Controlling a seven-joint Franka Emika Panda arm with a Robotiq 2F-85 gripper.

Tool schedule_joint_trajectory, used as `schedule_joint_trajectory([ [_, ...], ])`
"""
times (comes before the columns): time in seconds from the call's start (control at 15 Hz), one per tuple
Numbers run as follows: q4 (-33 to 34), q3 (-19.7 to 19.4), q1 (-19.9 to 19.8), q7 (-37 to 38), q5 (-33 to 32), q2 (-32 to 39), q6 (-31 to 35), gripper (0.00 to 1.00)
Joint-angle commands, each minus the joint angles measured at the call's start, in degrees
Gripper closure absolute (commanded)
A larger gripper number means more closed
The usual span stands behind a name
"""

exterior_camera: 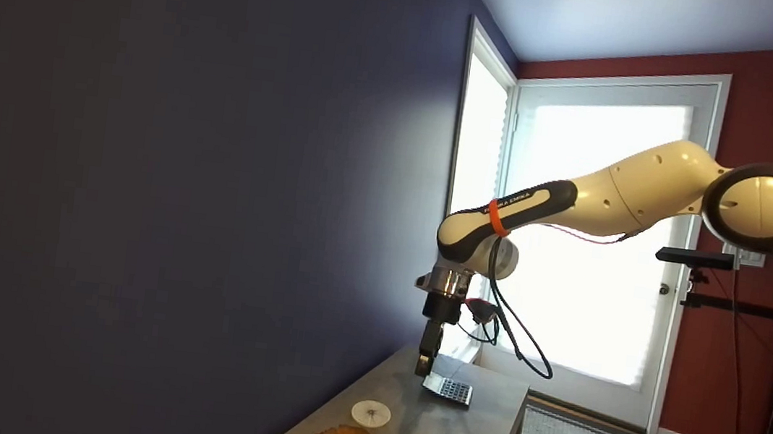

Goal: Move the wooden tray to the right

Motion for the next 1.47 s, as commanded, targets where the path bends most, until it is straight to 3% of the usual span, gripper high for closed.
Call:
schedule_joint_trajectory([
  [0.0, 0.07, 2.08, -1.96, 0.3, -0.41, -0.04, 0.02, 0.0],
  [0.4, 3.8, 4.76, -5.28, -5.85, 10.88, 9.37, 3.45, 0.0],
  [0.8, 7.97, 7.28, -7.76, -8.19, 16.77, 19.26, 9.51, 0.0],
  [1.4, 17.23, 10.29, -9.51, -7.23, 16.99, 30.18, 11.16, 0.0],
])
